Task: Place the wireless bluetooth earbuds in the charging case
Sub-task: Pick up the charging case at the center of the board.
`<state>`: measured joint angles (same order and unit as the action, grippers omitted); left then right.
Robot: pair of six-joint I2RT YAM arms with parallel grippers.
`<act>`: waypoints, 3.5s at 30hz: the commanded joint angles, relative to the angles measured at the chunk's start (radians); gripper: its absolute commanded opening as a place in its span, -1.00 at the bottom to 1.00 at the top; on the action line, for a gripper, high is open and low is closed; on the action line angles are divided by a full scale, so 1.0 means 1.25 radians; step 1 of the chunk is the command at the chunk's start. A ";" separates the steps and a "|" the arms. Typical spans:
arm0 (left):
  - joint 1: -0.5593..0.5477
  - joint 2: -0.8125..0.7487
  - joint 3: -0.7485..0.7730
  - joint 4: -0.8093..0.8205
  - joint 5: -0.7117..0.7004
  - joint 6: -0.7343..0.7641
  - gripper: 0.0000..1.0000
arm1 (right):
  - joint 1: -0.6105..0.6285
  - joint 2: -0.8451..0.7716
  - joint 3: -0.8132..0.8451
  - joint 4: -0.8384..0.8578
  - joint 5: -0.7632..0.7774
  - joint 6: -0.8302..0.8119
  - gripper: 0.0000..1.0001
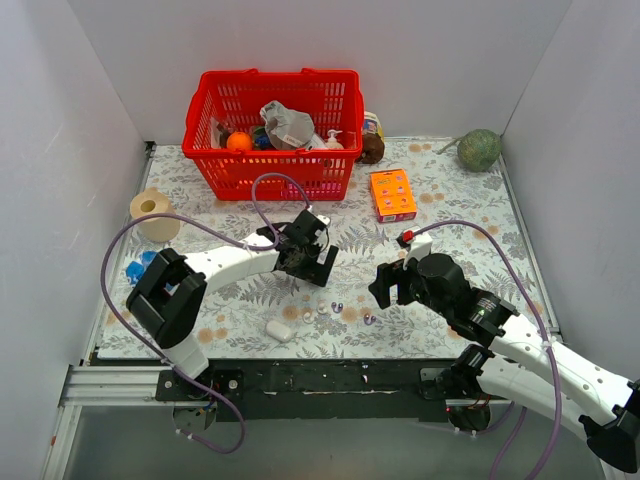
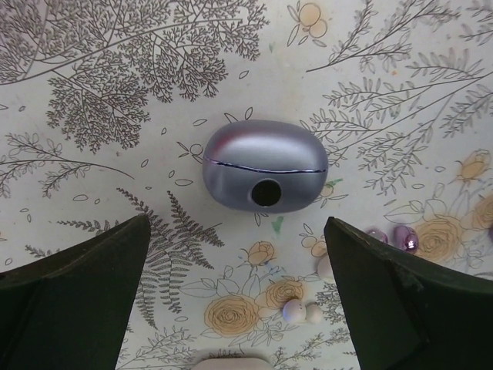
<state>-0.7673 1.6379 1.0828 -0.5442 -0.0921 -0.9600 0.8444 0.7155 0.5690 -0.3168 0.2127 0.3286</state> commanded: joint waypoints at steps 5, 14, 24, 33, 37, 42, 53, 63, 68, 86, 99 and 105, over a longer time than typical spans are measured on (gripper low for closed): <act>-0.006 0.038 0.032 0.030 -0.012 0.005 0.96 | -0.001 -0.001 0.044 -0.002 -0.003 -0.015 0.83; -0.007 0.079 0.041 0.074 0.011 0.028 0.96 | -0.001 -0.010 0.033 -0.003 0.002 -0.013 0.82; -0.040 0.143 0.059 0.076 -0.061 0.061 0.72 | -0.001 -0.024 0.025 -0.010 0.013 -0.011 0.82; -0.051 0.148 0.044 0.079 -0.071 0.060 0.56 | -0.001 -0.029 0.027 -0.018 0.015 -0.011 0.82; -0.051 0.138 0.038 0.075 -0.070 0.054 0.61 | -0.001 -0.029 0.027 -0.018 0.014 -0.011 0.82; -0.051 0.117 0.019 0.073 -0.083 0.045 0.73 | -0.001 -0.026 0.028 -0.017 0.010 -0.009 0.82; -0.051 0.126 0.004 0.067 -0.075 0.032 0.47 | -0.001 -0.032 0.023 -0.018 0.010 -0.004 0.82; -0.051 0.116 0.008 0.055 -0.099 0.019 0.75 | -0.001 -0.039 0.017 -0.019 0.009 0.000 0.82; -0.050 0.107 -0.001 0.052 -0.104 0.021 0.78 | -0.001 -0.035 0.021 -0.020 0.010 -0.003 0.82; -0.050 0.039 -0.051 0.117 -0.073 0.030 -1.00 | -0.001 -0.017 0.075 -0.026 0.013 -0.011 0.82; -0.054 -0.580 -0.579 0.941 0.152 0.131 -1.00 | -0.002 0.181 0.450 -0.164 -0.068 -0.053 0.85; -0.055 -0.592 -0.580 0.983 0.258 0.170 -1.00 | -0.001 0.257 0.519 -0.182 -0.223 -0.037 0.96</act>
<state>-0.8333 0.9161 0.3656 0.5243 0.1204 -0.8059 0.8436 0.9867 1.1584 -0.4877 0.0875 0.2821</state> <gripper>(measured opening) 0.640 0.965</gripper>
